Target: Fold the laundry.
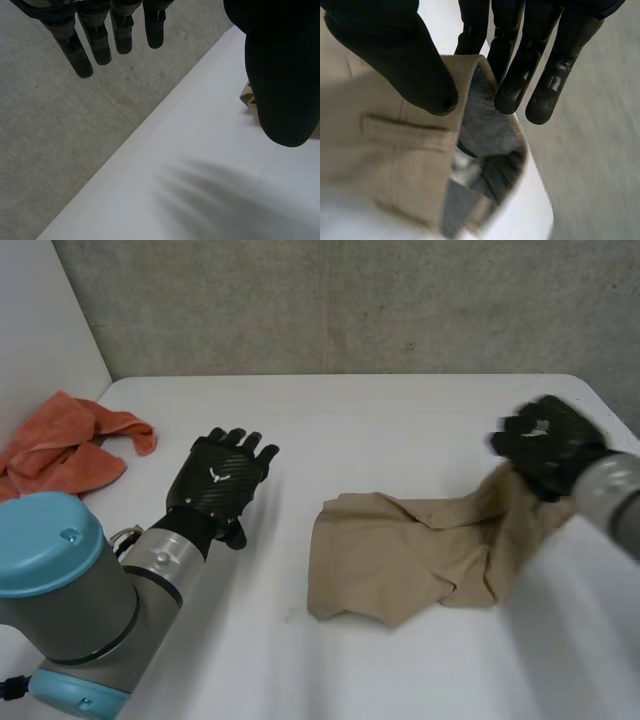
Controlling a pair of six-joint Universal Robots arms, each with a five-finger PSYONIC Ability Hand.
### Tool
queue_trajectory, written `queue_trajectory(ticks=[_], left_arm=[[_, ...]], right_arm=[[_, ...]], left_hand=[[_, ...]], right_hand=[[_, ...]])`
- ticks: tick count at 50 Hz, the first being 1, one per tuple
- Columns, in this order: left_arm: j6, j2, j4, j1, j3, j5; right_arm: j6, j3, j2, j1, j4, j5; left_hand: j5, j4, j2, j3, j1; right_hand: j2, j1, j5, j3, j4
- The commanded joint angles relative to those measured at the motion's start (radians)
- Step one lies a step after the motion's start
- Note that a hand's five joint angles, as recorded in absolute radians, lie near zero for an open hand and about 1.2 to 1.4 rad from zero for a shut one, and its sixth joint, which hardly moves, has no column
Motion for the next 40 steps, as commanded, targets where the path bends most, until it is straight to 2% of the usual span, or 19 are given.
queue_trajectory(ticks=[1, 4, 9, 10, 11, 13, 14, 15, 22, 24, 31, 35, 40], left_arm=[[0.0, 0.031, 0.003, 0.0, 0.012, -0.036], [-0.001, 0.038, 0.003, 0.0, 0.025, -0.083], [-0.003, 0.038, 0.003, 0.0, 0.052, -0.137], [-0.003, 0.038, 0.003, 0.0, 0.058, -0.142], [-0.003, 0.038, 0.003, 0.0, 0.067, -0.145], [-0.004, 0.038, 0.003, 0.0, 0.081, -0.145], [-0.004, 0.038, 0.005, 0.0, 0.097, -0.145], [-0.006, 0.038, 0.005, -0.002, 0.109, -0.143], [-0.068, 0.018, -0.007, -0.04, 0.224, -0.129], [-0.099, -0.001, -0.023, -0.063, 0.253, -0.116], [-0.239, -0.123, -0.156, -0.204, 0.402, 0.013], [-0.305, -0.15, -0.167, -0.244, 0.452, 0.026], [-0.342, -0.208, -0.178, -0.308, 0.514, 0.027]], right_arm=[[-0.003, -0.105, 0.159, 0.362, 0.002, -0.02], [0.0, -0.122, 0.248, 0.462, 0.021, -0.025], [0.02, -0.156, 0.35, 0.485, 0.061, -0.066], [0.029, -0.16, 0.353, 0.487, 0.062, -0.08], [0.063, -0.162, 0.352, 0.485, 0.058, -0.111], [0.123, -0.168, 0.344, 0.478, 0.05, -0.138], [0.208, -0.177, 0.323, 0.459, 0.044, -0.146], [0.27, -0.18, 0.298, 0.441, 0.042, -0.146], [0.699, -0.147, 0.06, 0.252, 0.045, -0.126], [0.755, -0.127, 0.026, 0.2, 0.045, -0.128], [0.764, -0.021, -0.044, 0.019, 0.042, -0.129], [0.77, 0.027, -0.069, -0.067, 0.015, -0.131], [0.775, 0.062, -0.072, -0.102, -0.042, -0.126]], left_hand=[[-0.043, -0.022, -0.023, -0.028, -0.013], [-0.046, -0.025, -0.026, -0.031, -0.016], [-0.047, -0.026, -0.026, -0.032, -0.017], [-0.047, -0.026, -0.026, -0.032, -0.017], [-0.047, -0.026, -0.026, -0.032, -0.017], [-0.047, -0.026, -0.026, -0.032, -0.017], [-0.047, -0.026, -0.026, -0.032, -0.017], [-0.047, -0.026, -0.026, -0.032, -0.017], [-0.043, -0.022, -0.023, -0.028, -0.013], [-0.037, -0.017, -0.017, -0.022, -0.008], [-0.01, 0.01, 0.01, 0.004, 0.019], [-0.005, 0.016, 0.015, 0.01, 0.025], [0.036, 0.057, 0.056, 0.051, 0.066]], right_hand=[[0.224, 0.428, 0.234, 0.219, 0.208], [0.224, 0.428, 0.234, 0.219, 0.208], [0.224, 0.428, 0.234, 0.219, 0.208], [0.083, 0.287, 0.093, 0.078, 0.066], [-0.285, -0.081, -0.275, -0.29, -0.301], [-0.671, -0.467, -0.661, -0.676, -0.688], [-0.911, -0.707, -0.901, -0.916, -0.928], [-0.96, -0.756, -0.95, -0.965, -0.977], [-0.997, -0.793, -0.987, -1.002, -1.014], [-0.997, -0.793, -0.987, -1.002, -1.014], [-0.997, -0.793, -0.987, -1.002, -1.014], [-0.997, -0.793, -0.987, -1.002, -1.014], [-0.997, -0.793, -0.987, -1.002, -1.014]])
